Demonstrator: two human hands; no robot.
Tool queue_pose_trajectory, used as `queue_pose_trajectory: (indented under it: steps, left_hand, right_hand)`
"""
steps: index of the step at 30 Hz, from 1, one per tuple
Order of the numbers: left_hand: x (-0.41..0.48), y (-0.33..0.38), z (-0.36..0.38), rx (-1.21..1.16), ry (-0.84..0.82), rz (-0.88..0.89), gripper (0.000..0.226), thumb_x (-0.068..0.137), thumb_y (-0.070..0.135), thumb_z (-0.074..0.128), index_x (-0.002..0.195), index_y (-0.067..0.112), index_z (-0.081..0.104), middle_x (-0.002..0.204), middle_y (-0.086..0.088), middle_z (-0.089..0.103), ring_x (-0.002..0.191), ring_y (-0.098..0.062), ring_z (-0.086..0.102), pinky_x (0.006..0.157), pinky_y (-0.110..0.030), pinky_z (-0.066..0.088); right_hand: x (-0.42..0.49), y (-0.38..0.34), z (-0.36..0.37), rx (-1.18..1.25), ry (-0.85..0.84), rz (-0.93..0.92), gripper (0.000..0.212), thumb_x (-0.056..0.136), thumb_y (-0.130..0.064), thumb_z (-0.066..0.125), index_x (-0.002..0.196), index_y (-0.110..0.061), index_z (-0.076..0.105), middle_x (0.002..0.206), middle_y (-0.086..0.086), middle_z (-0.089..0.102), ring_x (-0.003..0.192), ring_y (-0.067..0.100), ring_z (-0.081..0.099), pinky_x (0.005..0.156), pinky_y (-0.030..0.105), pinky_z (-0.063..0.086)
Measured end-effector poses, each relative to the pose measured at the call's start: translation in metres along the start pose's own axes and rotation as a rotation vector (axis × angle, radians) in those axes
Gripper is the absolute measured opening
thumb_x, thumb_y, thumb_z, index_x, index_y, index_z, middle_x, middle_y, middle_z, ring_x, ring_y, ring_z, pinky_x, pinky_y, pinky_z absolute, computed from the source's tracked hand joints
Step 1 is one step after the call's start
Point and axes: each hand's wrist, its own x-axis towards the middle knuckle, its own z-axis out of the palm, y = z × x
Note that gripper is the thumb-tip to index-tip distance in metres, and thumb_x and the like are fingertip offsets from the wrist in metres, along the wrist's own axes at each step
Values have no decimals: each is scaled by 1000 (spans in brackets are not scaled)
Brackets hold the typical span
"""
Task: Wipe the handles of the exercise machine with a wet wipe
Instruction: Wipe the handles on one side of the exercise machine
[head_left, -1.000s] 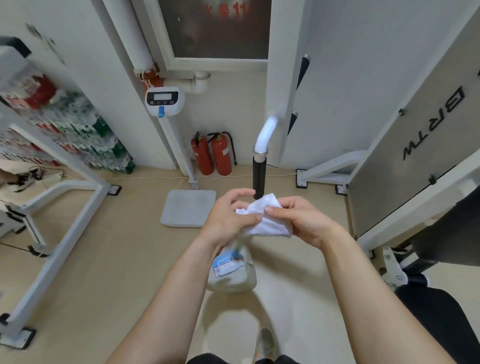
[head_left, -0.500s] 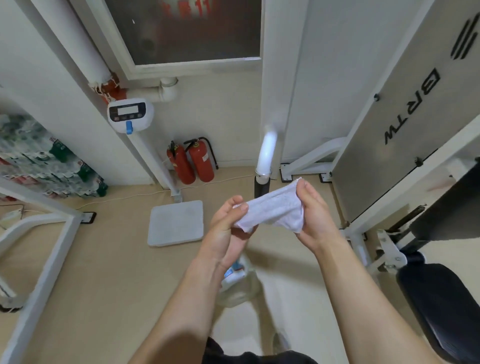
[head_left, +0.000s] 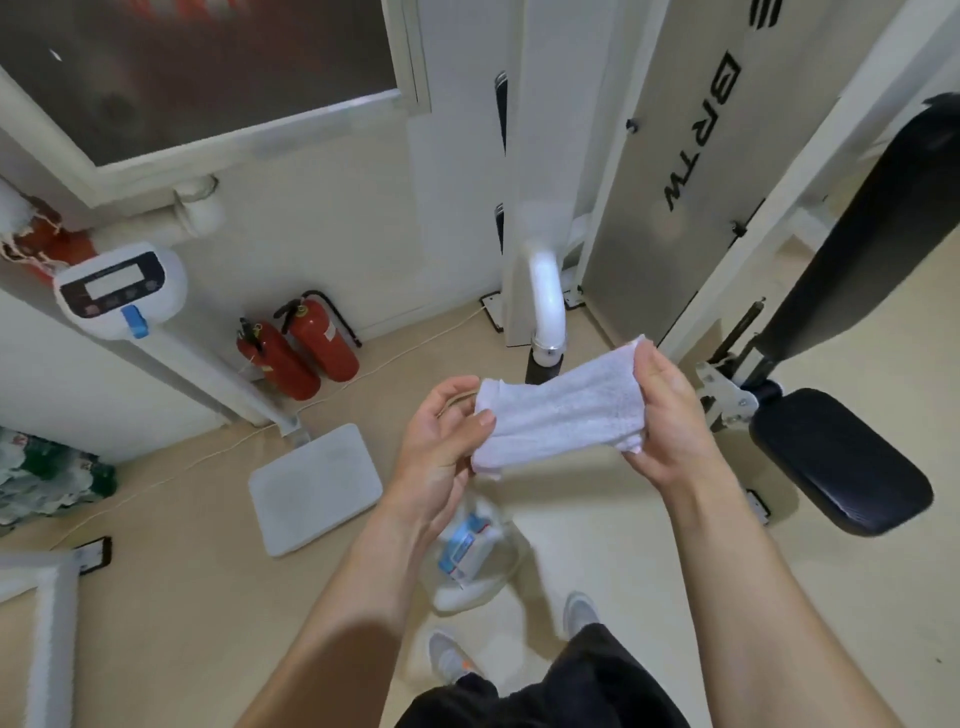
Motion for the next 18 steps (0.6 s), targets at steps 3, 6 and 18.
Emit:
queue_pose_trajectory:
  steps: [3,6,18]
  left_hand:
    - [15,-5,14,207,147,119,37,80,-1,78,108,22,66,99,-7,70,91,-18,64,85,-33,52]
    - [19,-7,25,546,231,284,42,87,-3,75,117,25,64,96,7,69,76,1,61,76,-13,50]
    - [48,-3,47,502,422,367,36,86,-15,53,93,16,69,79,5,67,63,2,59,63,-13,44]
  right_hand:
    - [11,6,-13,103,84,23,29,87,-45,57,91,-17,59,84,10,61,75,24,63,59,34,54]
    - [24,11,-10,90,194,-22,47,83,-48,59,102,-5,56,94,13,57,93,27,59,91,48,49]
    - [72,29,43,-398,280,-306,37,103,-28,43,68,-19,38,72,3,37,65,12,34,59,23,31]
